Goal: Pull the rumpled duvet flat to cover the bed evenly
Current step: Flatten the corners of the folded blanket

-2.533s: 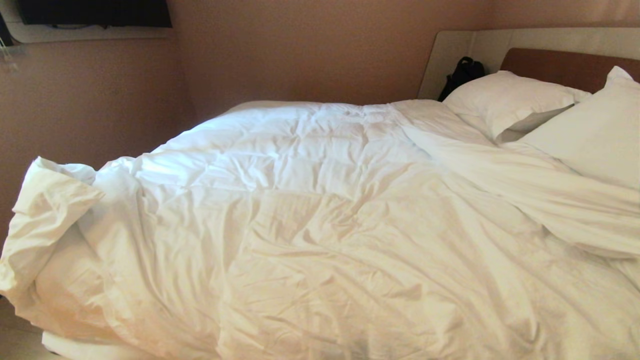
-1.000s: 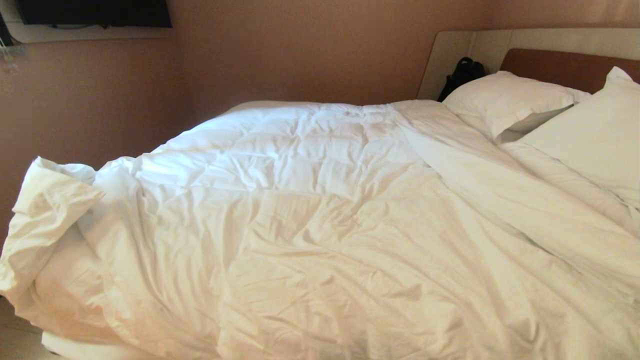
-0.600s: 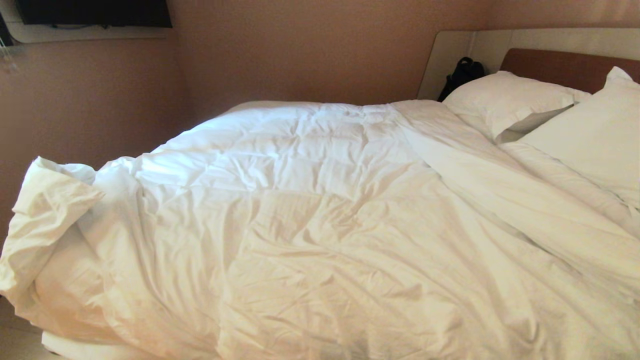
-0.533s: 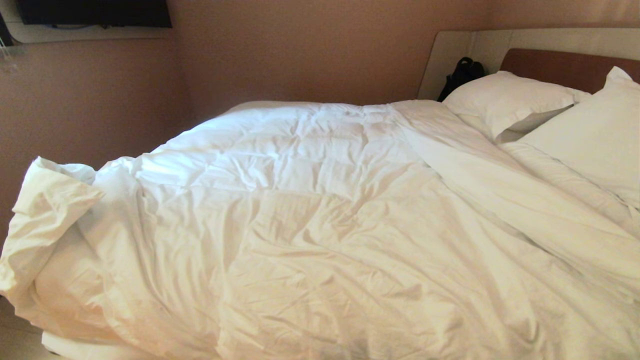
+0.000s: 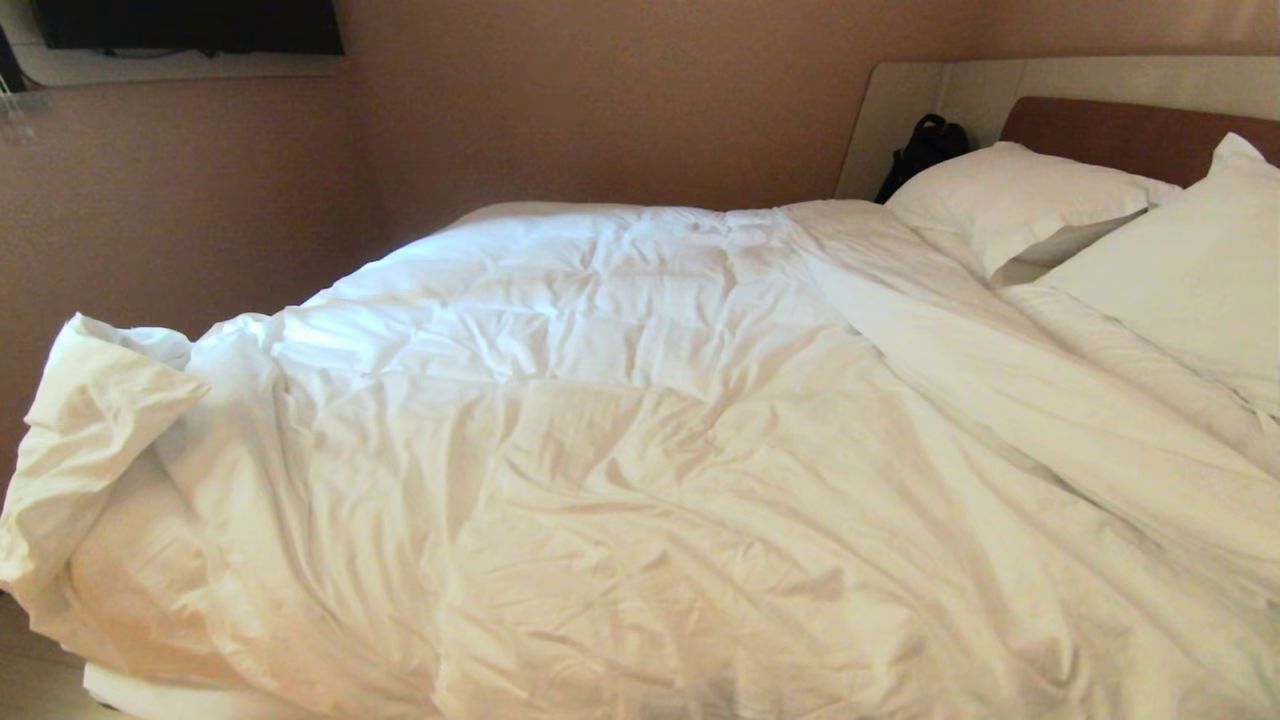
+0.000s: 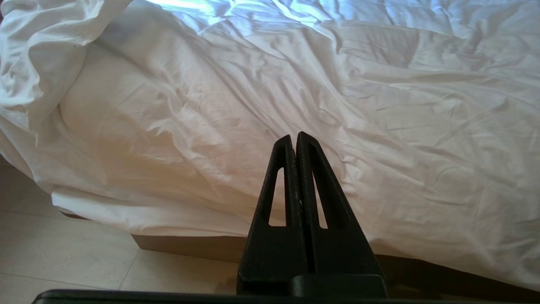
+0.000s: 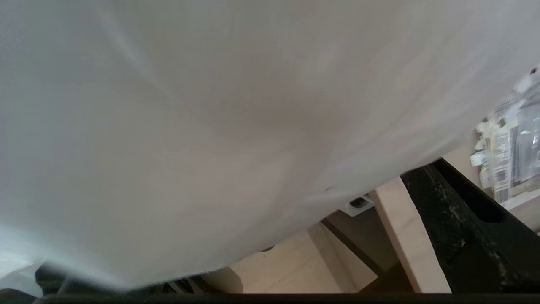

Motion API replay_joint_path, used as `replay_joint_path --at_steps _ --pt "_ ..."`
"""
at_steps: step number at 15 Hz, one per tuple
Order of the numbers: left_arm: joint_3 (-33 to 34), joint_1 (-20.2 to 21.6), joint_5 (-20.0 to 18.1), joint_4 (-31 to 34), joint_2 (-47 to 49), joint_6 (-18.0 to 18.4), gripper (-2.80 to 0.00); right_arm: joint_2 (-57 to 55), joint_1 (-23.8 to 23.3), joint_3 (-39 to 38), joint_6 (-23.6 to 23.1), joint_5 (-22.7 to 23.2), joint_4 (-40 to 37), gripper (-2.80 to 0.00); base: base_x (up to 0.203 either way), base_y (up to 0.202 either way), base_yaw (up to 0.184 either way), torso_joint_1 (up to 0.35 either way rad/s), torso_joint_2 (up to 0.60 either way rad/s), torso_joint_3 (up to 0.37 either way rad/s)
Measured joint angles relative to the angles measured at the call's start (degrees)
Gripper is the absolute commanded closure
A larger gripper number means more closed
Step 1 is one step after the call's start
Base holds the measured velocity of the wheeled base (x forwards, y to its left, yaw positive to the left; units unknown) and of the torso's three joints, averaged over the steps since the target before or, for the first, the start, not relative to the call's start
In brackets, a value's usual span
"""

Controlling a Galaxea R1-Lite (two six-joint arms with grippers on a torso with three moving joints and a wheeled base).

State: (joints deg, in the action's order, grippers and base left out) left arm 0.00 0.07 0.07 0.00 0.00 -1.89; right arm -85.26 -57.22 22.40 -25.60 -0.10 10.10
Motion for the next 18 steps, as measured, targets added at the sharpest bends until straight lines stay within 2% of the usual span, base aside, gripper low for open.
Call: replay_joint_path --at_steps 4,7,12,16,18 --pt "0.0 0.0 0.0 0.0 0.0 0.0 0.0 -0.99 -1.17 -5.78 0.53 -0.09 8.26 -2.8 0.0 0.0 0.0 0.0 0.0 0.0" --pt "0.0 0.0 -0.02 0.0 0.0 -0.01 0.0 -2.61 -2.5 -5.88 0.62 -0.92 13.9 -2.8 0.0 0.0 0.0 0.0 0.0 0.0" --pt "0.0 0.0 -0.02 0.01 0.0 -0.01 0.0 -11.74 -2.86 -2.97 0.57 -5.7 25.66 -2.8 0.0 0.0 0.0 0.0 0.0 0.0" --pt "0.0 0.0 -0.07 0.0 0.0 -0.01 0.0 -16.11 -3.25 2.78 0.55 -10.33 35.68 -2.8 0.0 0.0 0.0 0.0 0.0 0.0" --pt "0.0 0.0 -0.05 -0.05 0.0 -0.01 0.0 -15.74 -3.73 6.7 1.02 -11.23 37.83 -2.8 0.0 0.0 0.0 0.0 0.0 0.0"
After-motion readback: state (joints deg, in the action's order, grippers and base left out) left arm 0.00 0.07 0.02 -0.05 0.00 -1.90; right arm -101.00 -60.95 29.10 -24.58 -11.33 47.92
